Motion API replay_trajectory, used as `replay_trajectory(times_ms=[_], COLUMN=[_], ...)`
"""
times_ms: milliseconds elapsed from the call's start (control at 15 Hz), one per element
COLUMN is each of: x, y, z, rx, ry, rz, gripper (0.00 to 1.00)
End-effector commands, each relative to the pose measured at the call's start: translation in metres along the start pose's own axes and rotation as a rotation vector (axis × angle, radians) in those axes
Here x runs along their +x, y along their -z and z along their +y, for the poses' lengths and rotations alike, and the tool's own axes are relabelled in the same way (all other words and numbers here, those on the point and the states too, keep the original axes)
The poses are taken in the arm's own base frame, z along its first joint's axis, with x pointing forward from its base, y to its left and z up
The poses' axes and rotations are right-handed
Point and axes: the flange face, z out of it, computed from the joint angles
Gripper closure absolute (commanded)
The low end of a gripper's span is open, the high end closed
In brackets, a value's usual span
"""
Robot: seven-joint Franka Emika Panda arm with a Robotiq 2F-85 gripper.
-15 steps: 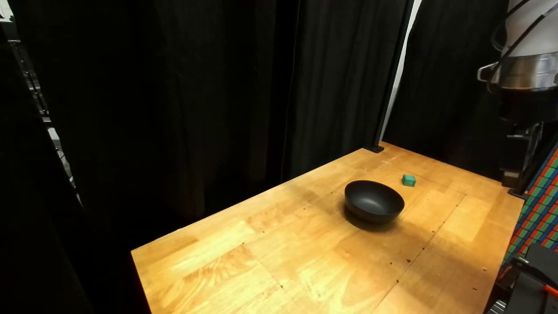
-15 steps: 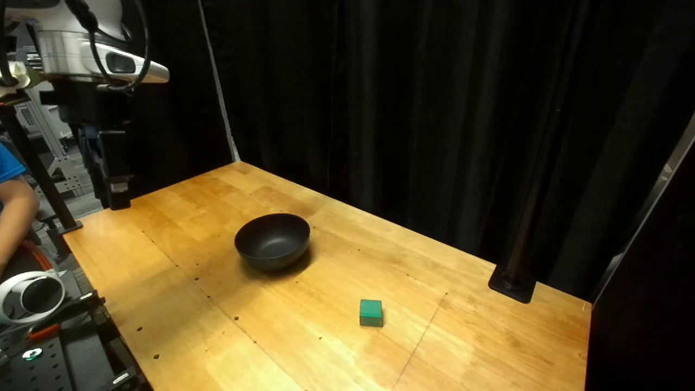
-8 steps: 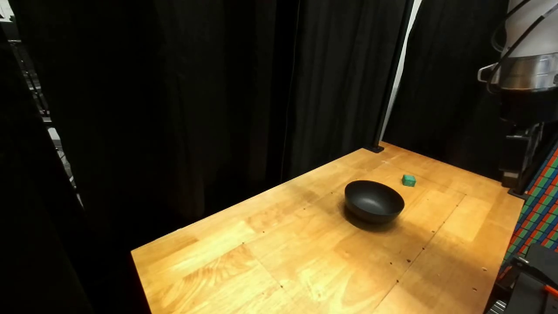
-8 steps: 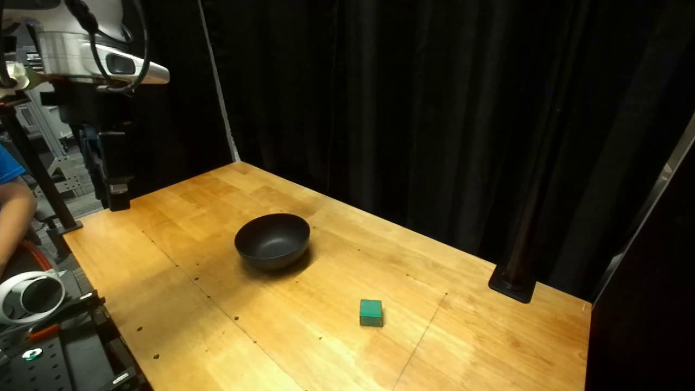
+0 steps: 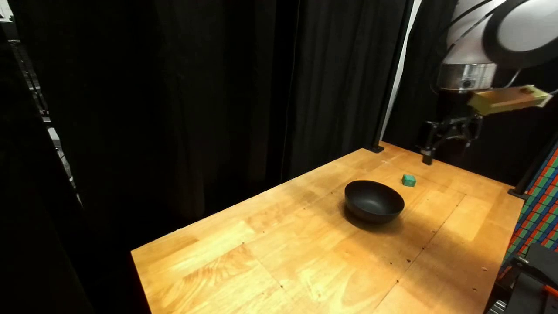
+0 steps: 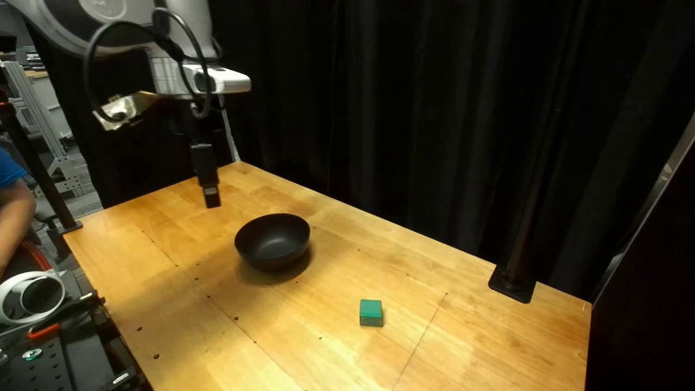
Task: Put the green cube in the black bowl
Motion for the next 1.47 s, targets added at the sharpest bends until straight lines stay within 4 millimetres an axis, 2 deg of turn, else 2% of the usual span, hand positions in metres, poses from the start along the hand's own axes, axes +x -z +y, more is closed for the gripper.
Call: replay_trajectory(times_ms=[0, 200, 467, 600, 867, 1200, 1267, 1333, 1400], x=[0.084, 0.139, 0.18, 0.195, 0.22, 0.246, 0.249, 0.25, 0.252], y=[-0.016, -0.043, -0.094, -0.122, -0.172, -0.216, -0.222, -0.227, -0.231], z=[0.018, 0.055, 0.119, 0.141, 0.166, 0.178, 0.18, 0.181, 0.182], rx=[0.057, 0.09, 0.131, 0.166, 0.203, 0.193, 0.188, 0.178, 0.166], ry=[-0.189, -0.345, -0.531, -0.614, -0.731, -0.797, -0.798, -0.797, -0.795], rz=[0.034, 0.042, -0.023, -0.057, -0.1, -0.118, -0.126, -0.134, -0.136], gripper=[0.0, 0.0, 0.0, 0.0, 0.0, 0.0, 0.25, 0.26, 0.35])
